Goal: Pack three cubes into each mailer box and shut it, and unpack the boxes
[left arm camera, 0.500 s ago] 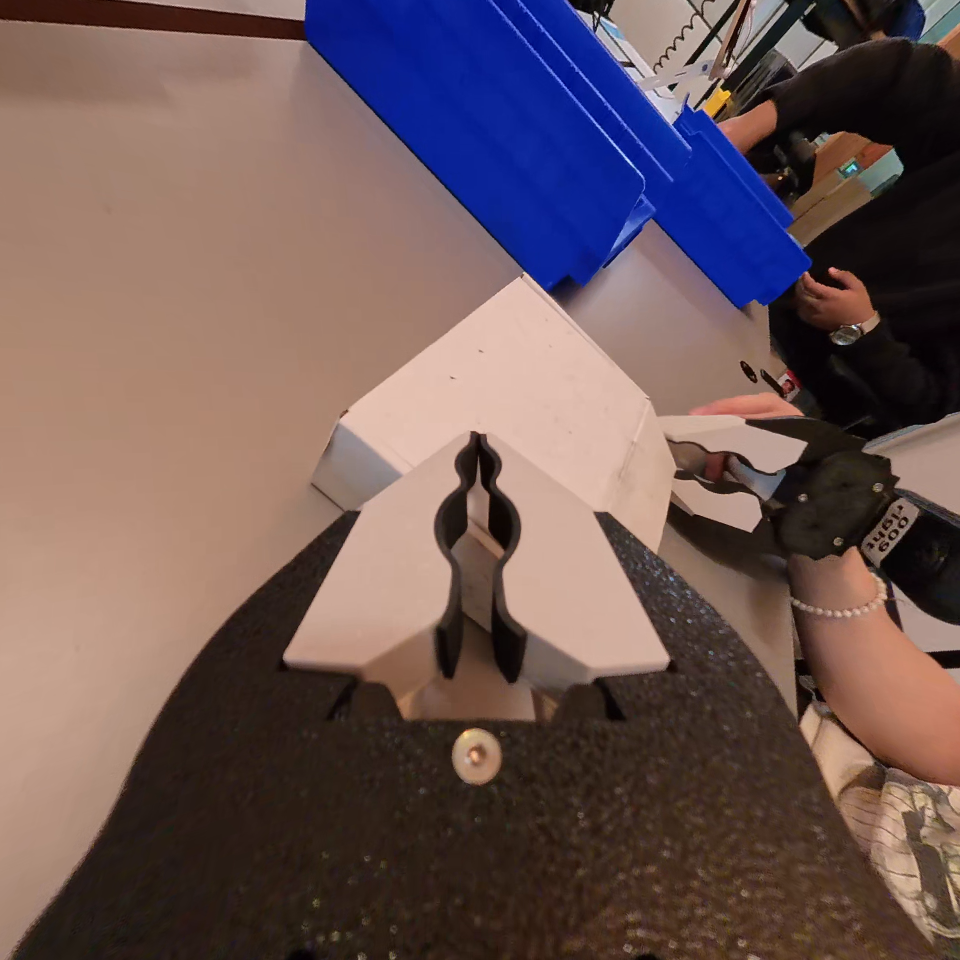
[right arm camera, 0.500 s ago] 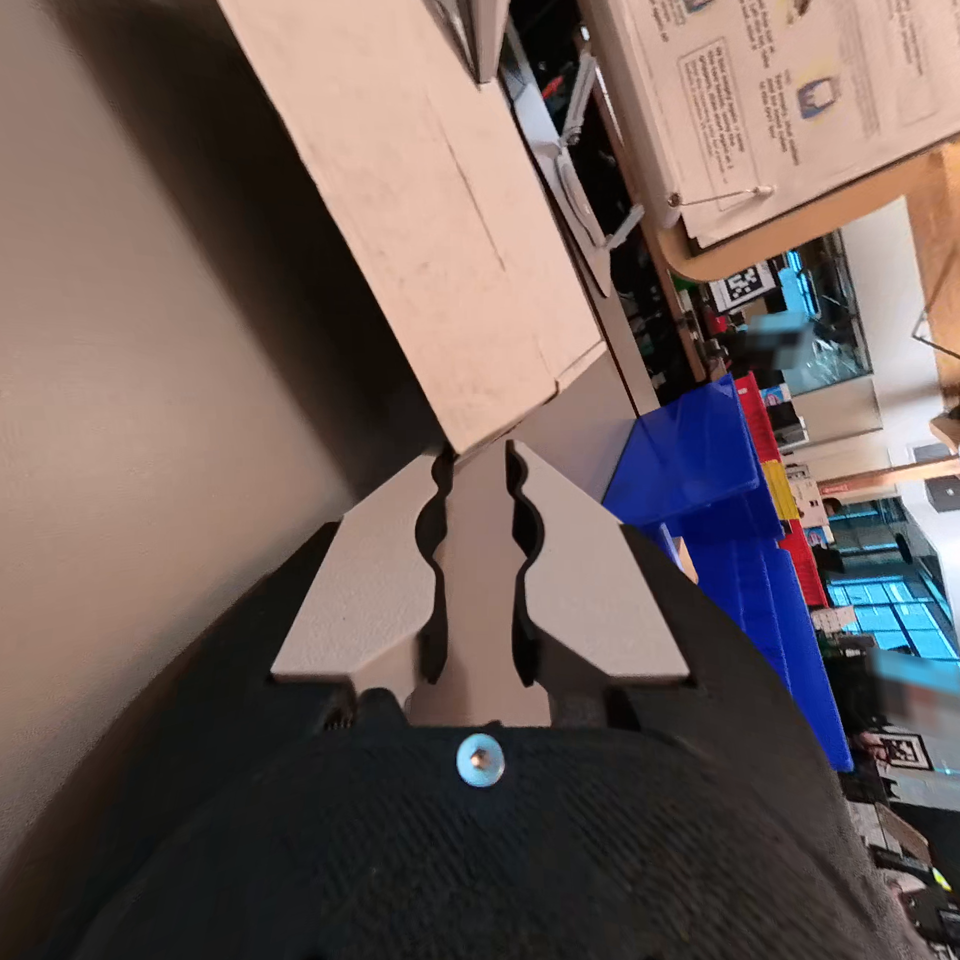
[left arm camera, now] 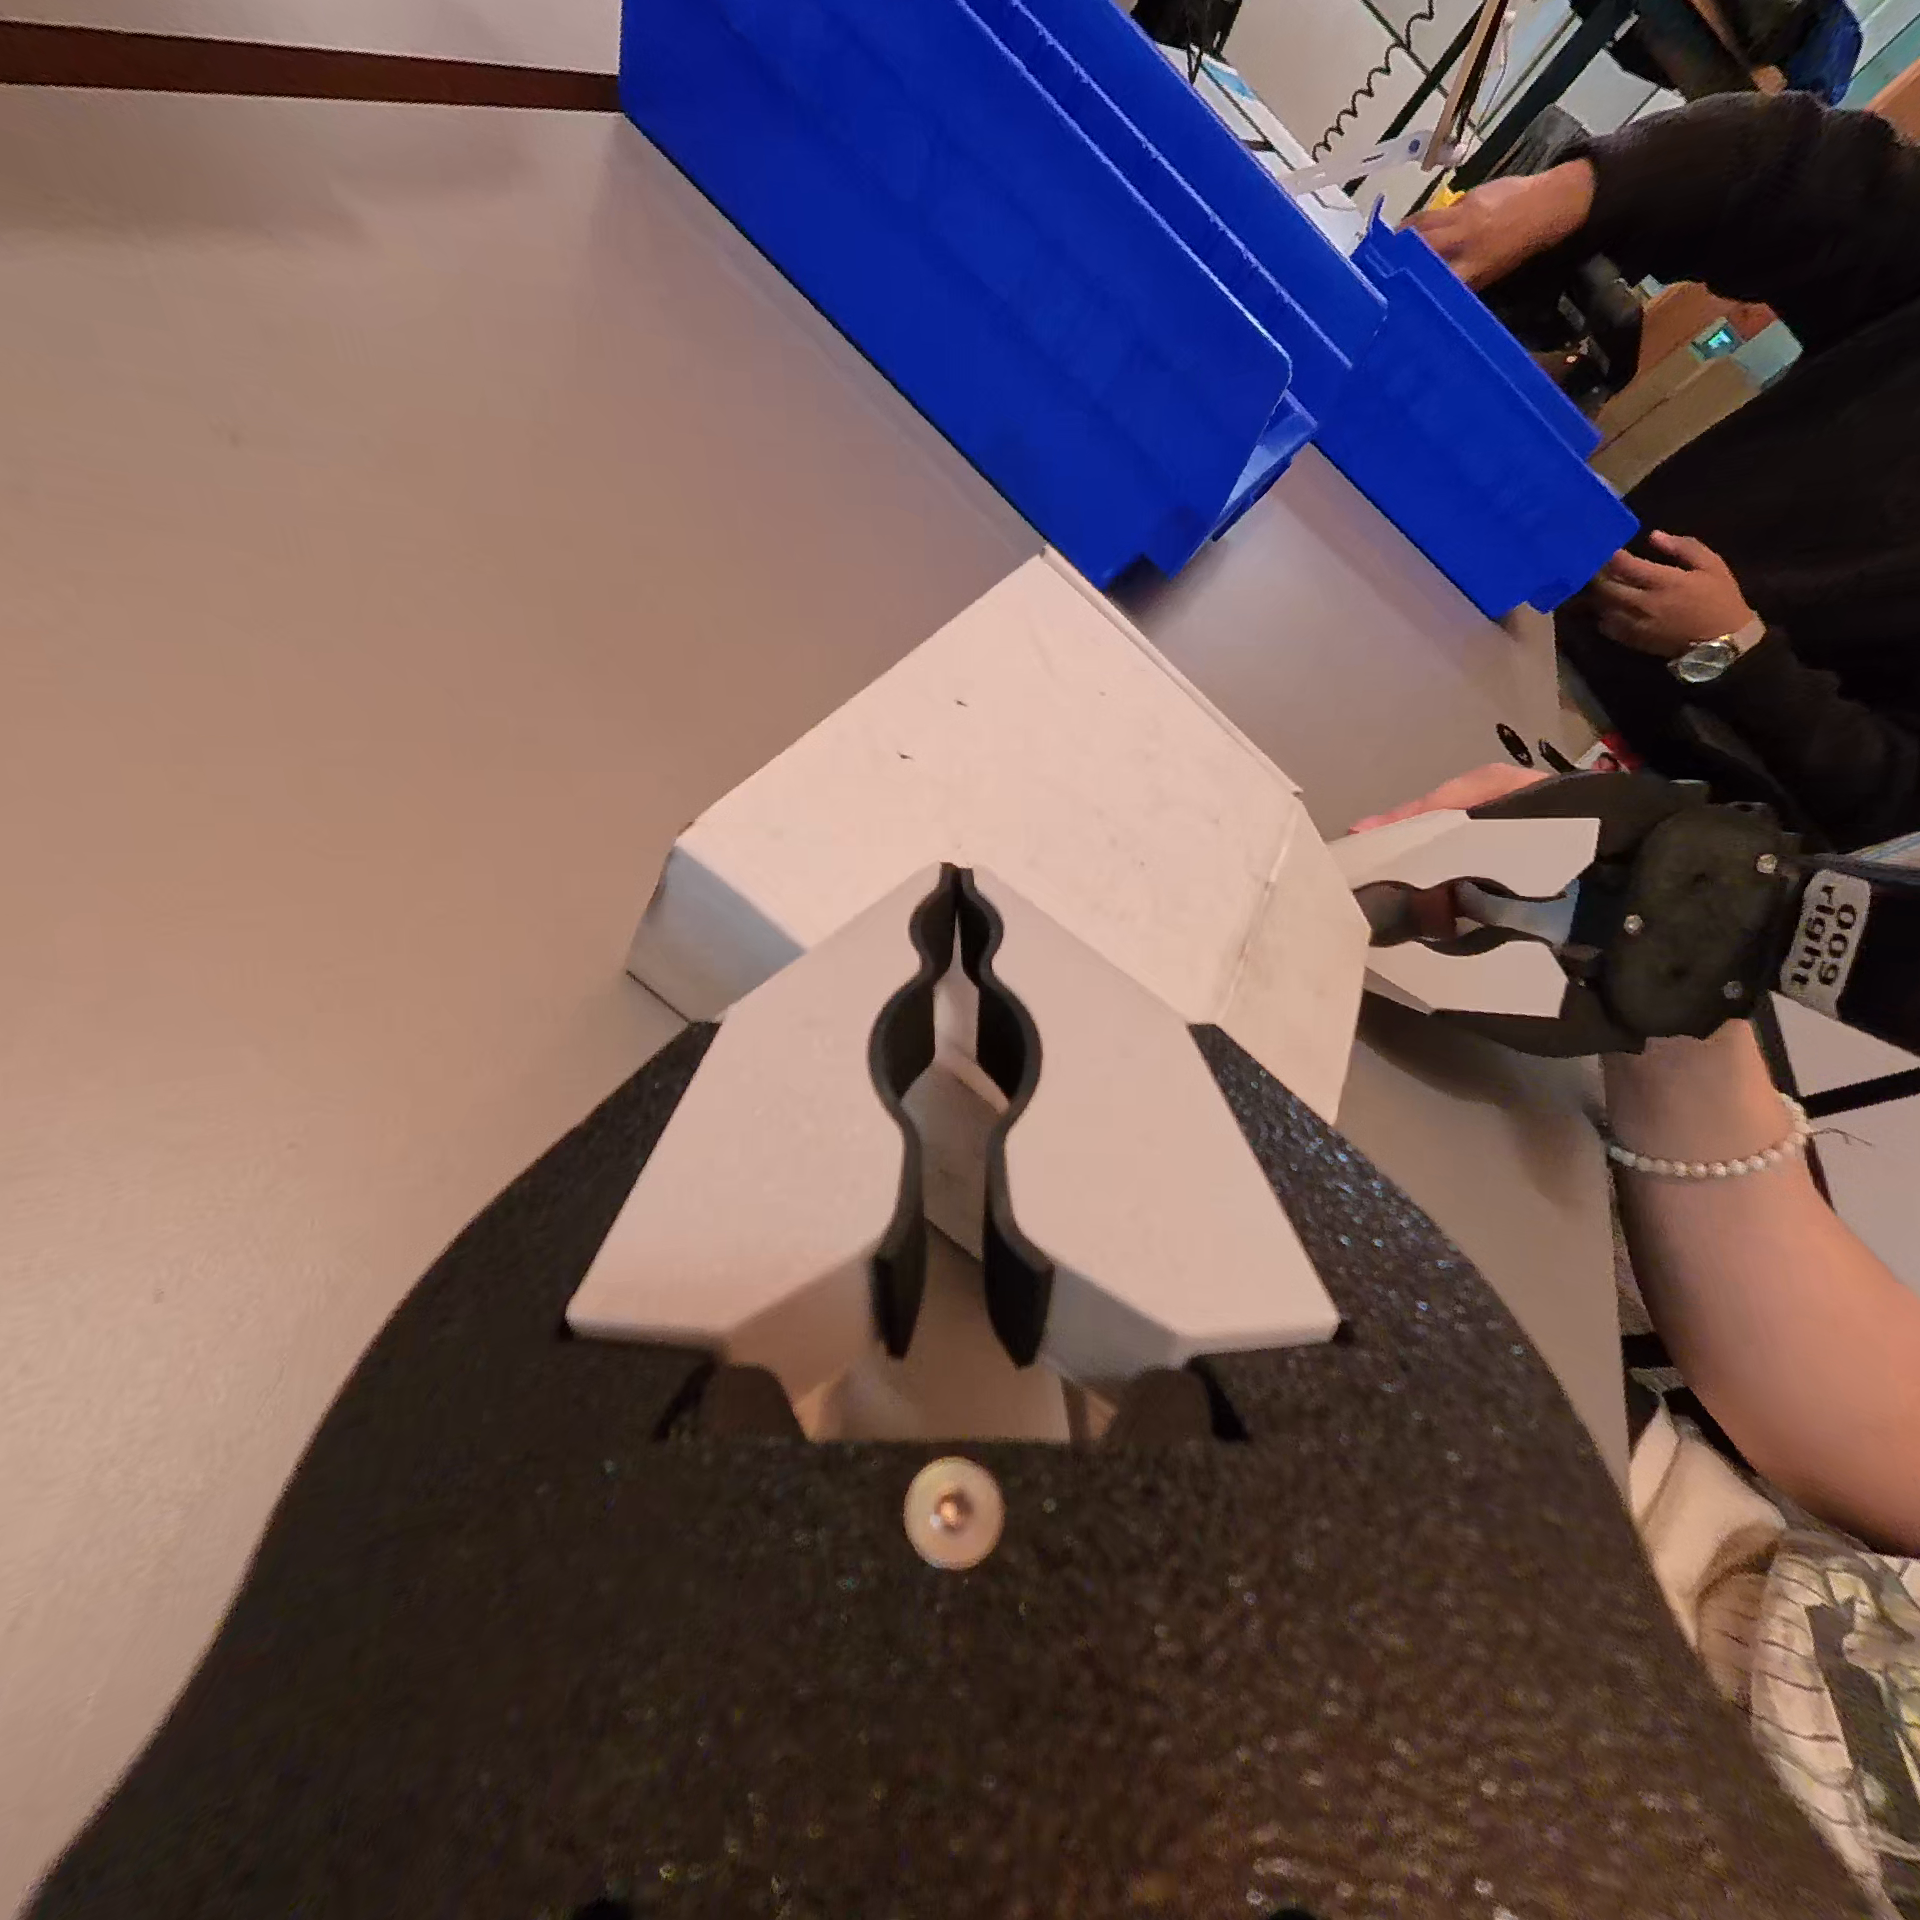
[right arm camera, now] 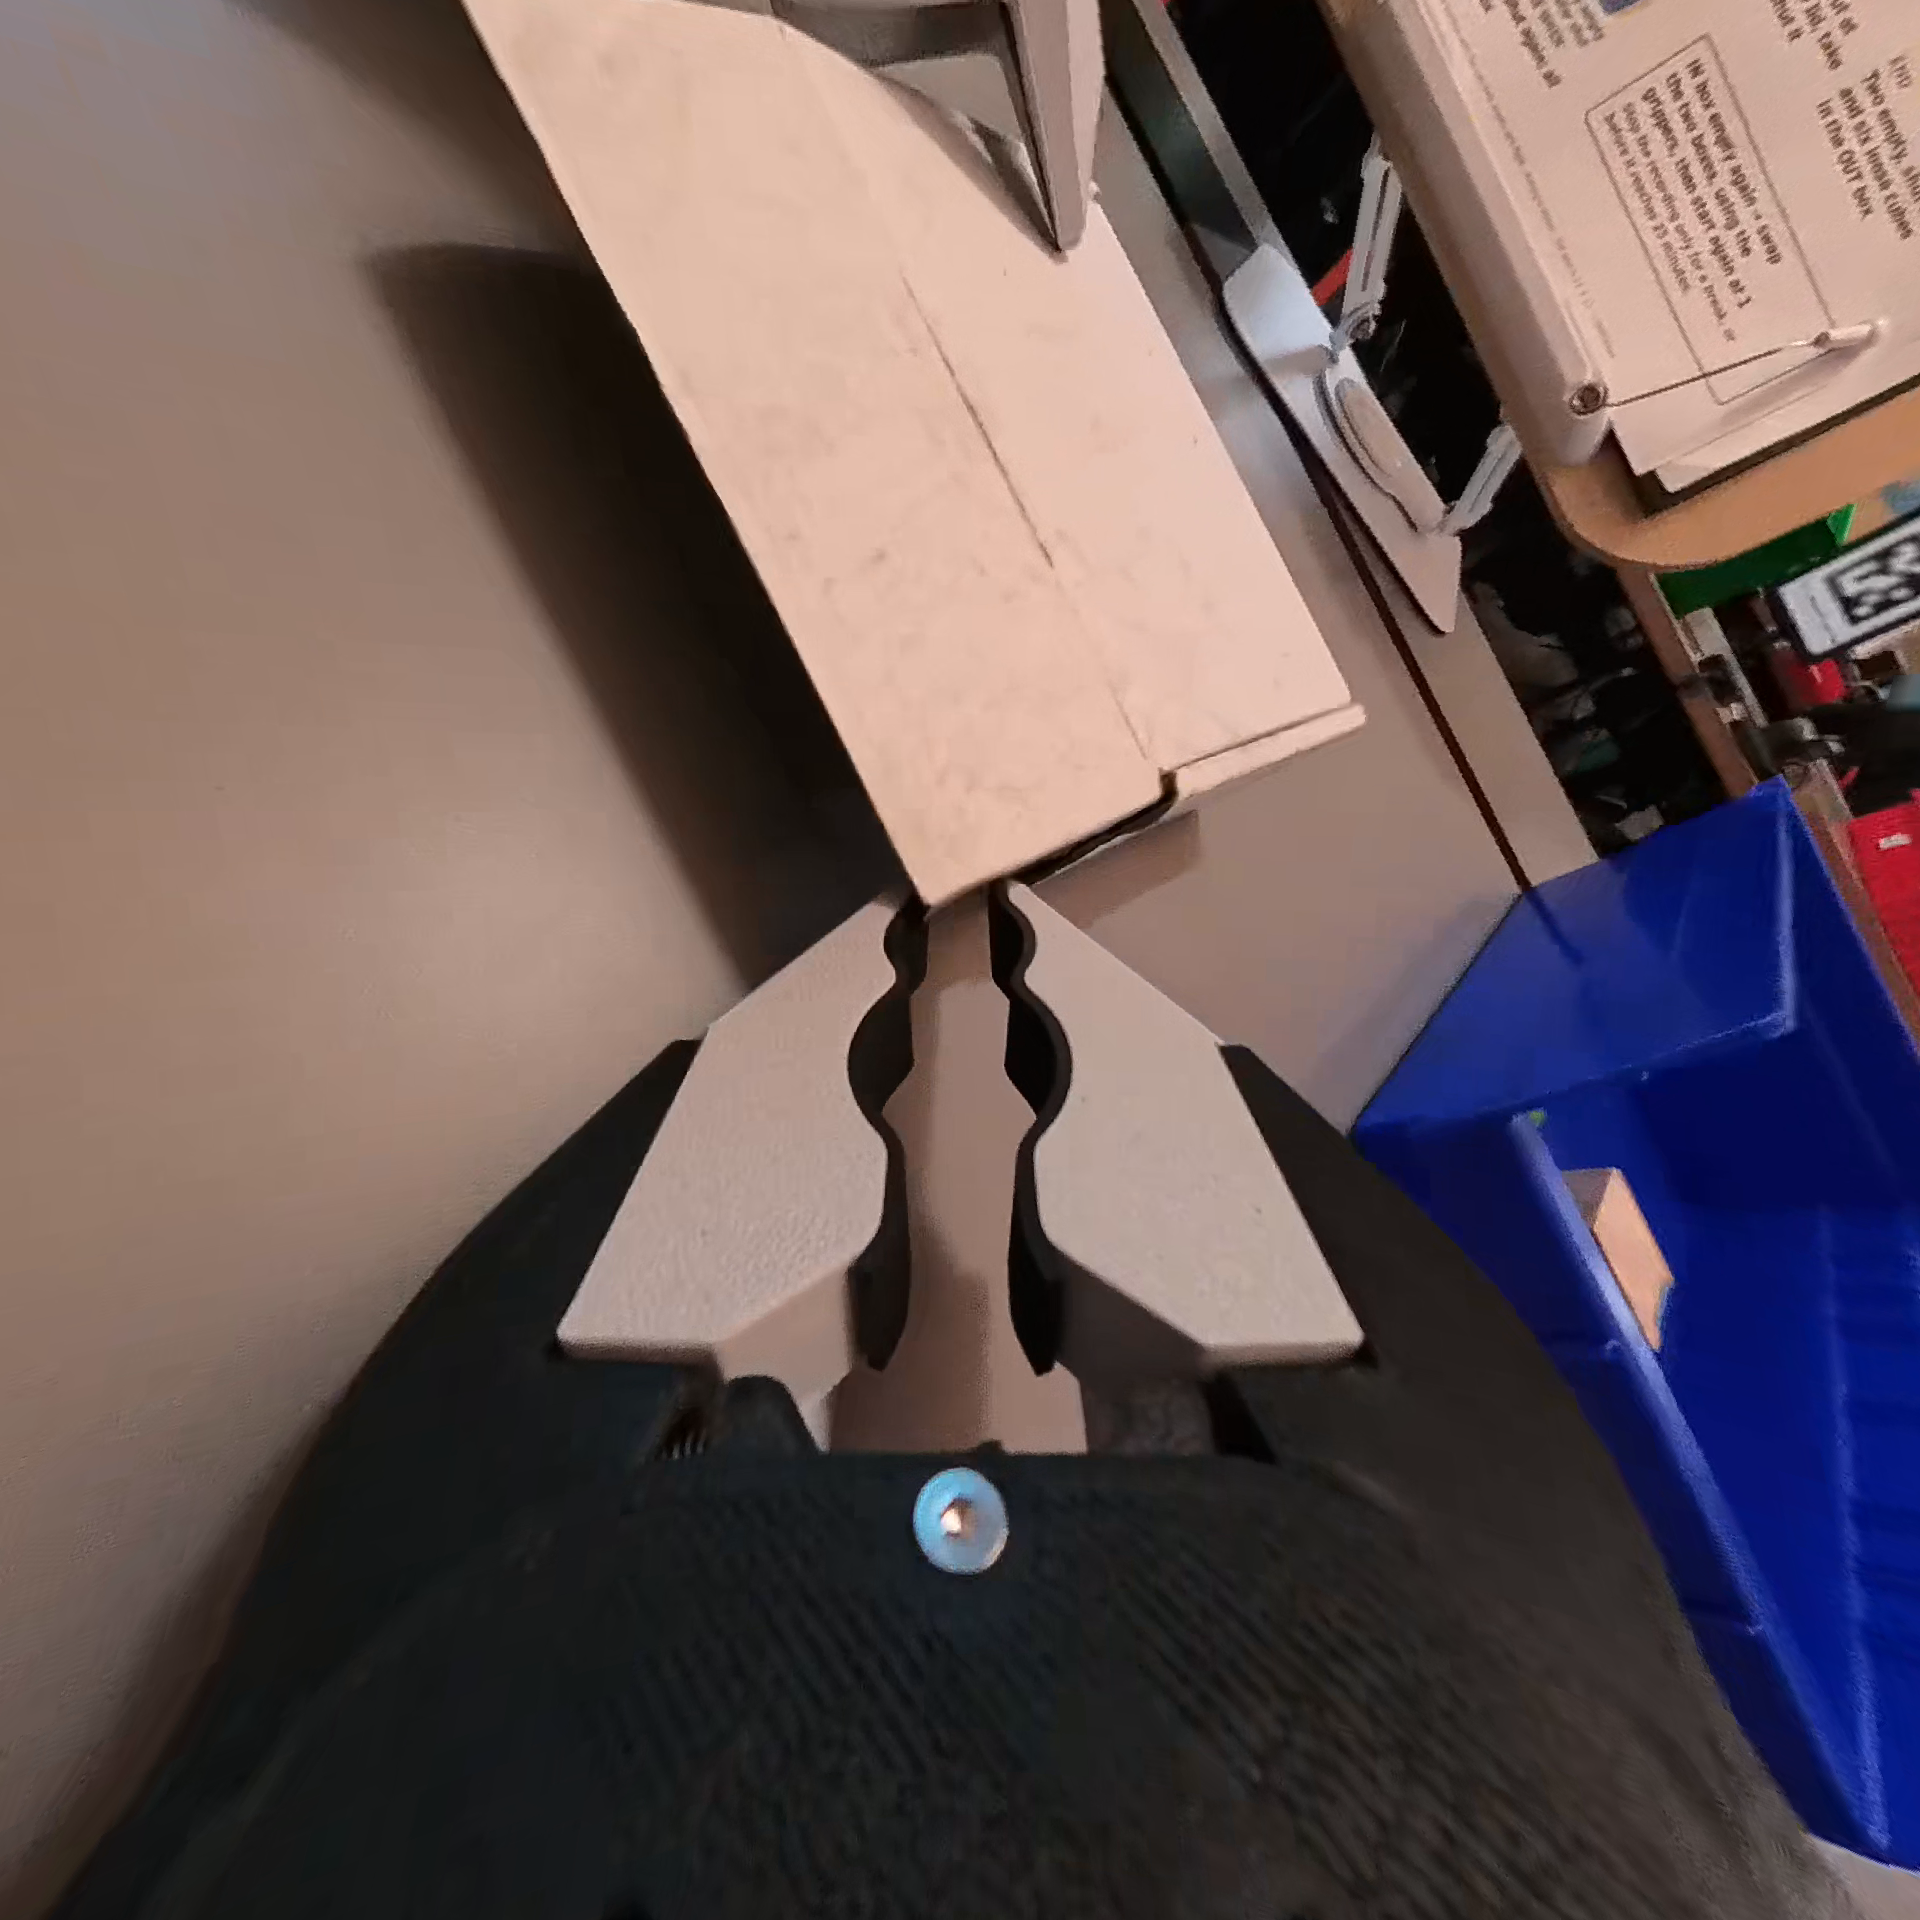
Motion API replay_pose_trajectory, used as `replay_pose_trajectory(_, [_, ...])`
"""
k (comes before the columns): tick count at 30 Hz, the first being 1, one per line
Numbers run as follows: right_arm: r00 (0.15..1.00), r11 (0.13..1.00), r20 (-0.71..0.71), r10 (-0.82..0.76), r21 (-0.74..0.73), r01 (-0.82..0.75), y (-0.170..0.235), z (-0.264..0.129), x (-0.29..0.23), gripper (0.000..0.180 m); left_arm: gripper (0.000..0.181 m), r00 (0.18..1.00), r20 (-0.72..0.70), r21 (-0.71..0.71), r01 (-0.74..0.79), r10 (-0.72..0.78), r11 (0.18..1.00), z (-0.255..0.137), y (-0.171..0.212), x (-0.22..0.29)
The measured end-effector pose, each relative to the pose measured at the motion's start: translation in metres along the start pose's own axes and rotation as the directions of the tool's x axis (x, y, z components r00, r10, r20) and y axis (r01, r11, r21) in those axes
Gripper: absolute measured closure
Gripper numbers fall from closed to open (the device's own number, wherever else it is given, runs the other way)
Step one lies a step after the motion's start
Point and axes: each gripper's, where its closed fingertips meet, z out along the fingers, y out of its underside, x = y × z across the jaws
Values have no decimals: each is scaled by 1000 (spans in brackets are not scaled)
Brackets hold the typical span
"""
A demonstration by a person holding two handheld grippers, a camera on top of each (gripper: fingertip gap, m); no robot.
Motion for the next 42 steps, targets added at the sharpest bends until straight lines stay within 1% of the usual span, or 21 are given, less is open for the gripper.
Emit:
replay_pose_trajectory(4, [986,984,-81,-146,-110,137,12,10,10,169,181,1000,16,1,-15,14,1000,0,-1,-1])
replay_pose_trajectory(7, [970,962,-70,-234,-162,221,16,12,13,168,181,1000,16,8,-14,14,1000,0,-1,-1])
replay_pose_trajectory(8, [967,959,-69,-244,-166,230,18,8,15,163,181,1000,19,8,-16,16,1000,0,-1,-1])
replay_pose_trajectory(9, [970,961,-68,-233,-168,219,20,2,19,153,181,1000,22,9,-19,19,1000,0,-1,-1])
replay_pose_trajectory(10, [976,969,-68,-205,-152,193,20,-7,24,148,181,999,27,9,-26,26,1000,0,-1,-1])
replay_pose_trajectory(11, [985,983,-71,-157,-109,149,16,-16,30,150,181,999,30,10,-31,30,999,0,-1,-1])
replay_pose_trajectory(12, [993,995,-79,-88,-45,85,7,-25,39,158,181,999,33,10,-33,33,999,0,0,-1])
replay_pose_trajectory(13, [995,999,-98,-7,34,10,-6,-32,52,173,181,999,35,10,-35,35,999,0,-1,-1])
replay_pose_trajectory(14, [989,990,-118,85,124,-70,-22,-36,67,180,181,999,38,10,-38,37,999,0,0,-1])
replay_pose_trajectory(16, [961,941,-141,236,281,-190,-51,-30,97,180,181,998,49,11,-49,48,999,0,-1,-1])
replay_pose_trajectory(17, [963,936,-133,234,300,-186,-59,-18,103,180,181,997,54,11,-57,56,998,0,-1,-1])
replay_pose_trajectory(19, [975,972,-186,120,220,-78,-61,15,115,180,181,996,61,16,-65,64,998,0,-1,-1])
replay_pose_trajectory(20, [982,987,-177,66,159,-38,-60,33,118,180,181,995,65,20,-73,71,997,0,-1,-1])
replay_pose_trajectory(22, [995,996,-92,24,85,-16,-61,63,115,180,181,994,71,32,-88,86,996,0,-1,-1])
replay_pose_trajectory(25, [998,998,-45,-54,-12,54,-49,86,109,180,181,992,75,52,-104,100,993,0,-1,-1])
replay_pose_trajectory(27, [993,992,-26,-111,-58,109,-38,92,101,180,181,990,82,58,-120,115,991,0,-1,-1])
replay_pose_trajectory(28, [993,992,-30,-111,-60,109,-35,94,98,180,181,990,85,57,-122,117,991,0,-1,-1])
replay_pose_trajectory(30, [993,997,-81,-81,-26,80,-36,92,99,180,181,987,94,48,-134,129,990,0,0,0])
replay_pose_trajectory(34, [989,993,-90,-116,-21,114,-36,90,98,180,181,979,120,44,-174,167,984,0,-1,0])
replay_pose_trajectory(38, [995,997,-67,-70,8,71,-36,90,98,180,181,975,123,62,-195,187,979,0,-1,0])
replay_pose_trajectory(42, [985,990,-109,-137,5,138,-36,89,99,180,181,973,100,65,-213,205,975,-2,-2,4])
